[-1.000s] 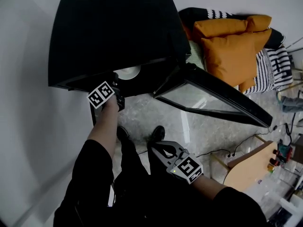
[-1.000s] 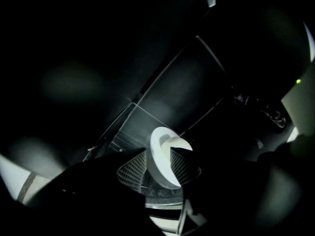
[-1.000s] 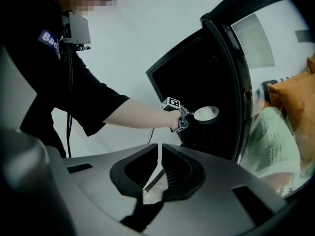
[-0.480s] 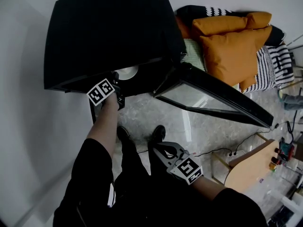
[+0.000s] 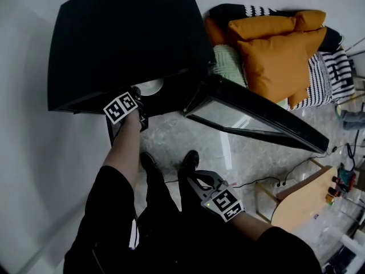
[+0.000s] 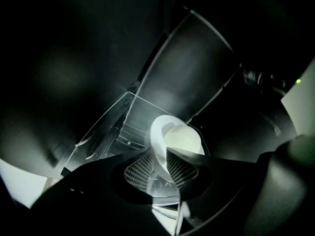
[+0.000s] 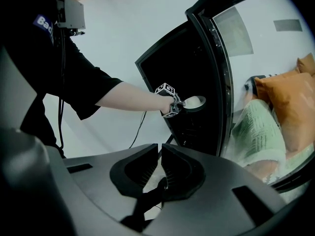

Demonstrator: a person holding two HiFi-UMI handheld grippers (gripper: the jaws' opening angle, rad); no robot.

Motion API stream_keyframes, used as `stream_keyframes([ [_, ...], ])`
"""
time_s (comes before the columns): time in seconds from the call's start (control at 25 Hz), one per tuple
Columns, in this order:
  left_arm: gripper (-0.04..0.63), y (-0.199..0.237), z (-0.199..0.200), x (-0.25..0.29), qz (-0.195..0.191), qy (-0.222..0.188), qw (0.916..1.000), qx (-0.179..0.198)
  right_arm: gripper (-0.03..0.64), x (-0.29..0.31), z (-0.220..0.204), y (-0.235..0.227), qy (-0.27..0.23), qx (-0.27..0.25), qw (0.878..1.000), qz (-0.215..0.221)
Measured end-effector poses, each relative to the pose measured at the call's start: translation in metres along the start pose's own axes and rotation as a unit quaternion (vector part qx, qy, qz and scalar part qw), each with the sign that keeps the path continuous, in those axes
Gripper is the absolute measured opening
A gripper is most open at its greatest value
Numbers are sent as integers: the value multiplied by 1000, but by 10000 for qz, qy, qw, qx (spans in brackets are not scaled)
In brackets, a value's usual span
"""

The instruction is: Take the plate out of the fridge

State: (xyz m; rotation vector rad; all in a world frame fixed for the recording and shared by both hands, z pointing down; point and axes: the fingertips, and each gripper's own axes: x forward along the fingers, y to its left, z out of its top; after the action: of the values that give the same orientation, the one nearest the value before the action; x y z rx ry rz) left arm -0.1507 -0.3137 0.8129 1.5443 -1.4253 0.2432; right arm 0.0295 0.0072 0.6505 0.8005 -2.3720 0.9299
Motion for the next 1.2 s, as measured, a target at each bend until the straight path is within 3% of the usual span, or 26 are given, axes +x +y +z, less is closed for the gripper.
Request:
stream_keyframes([
  [0.16,75,-3,-2,3,25,96,9999,58,11,-1,-9,-8,109,25,9998,-177],
  [0.64,44,-3,-24,-14,-147,-88,9973,-716,11,-8,2,-15,-43,-62,9997,-219],
  [1.2,20,-10,-40,-34,-716,-533,9813,-1703,11,-14,3,-17,-35,-120,9997,-223],
])
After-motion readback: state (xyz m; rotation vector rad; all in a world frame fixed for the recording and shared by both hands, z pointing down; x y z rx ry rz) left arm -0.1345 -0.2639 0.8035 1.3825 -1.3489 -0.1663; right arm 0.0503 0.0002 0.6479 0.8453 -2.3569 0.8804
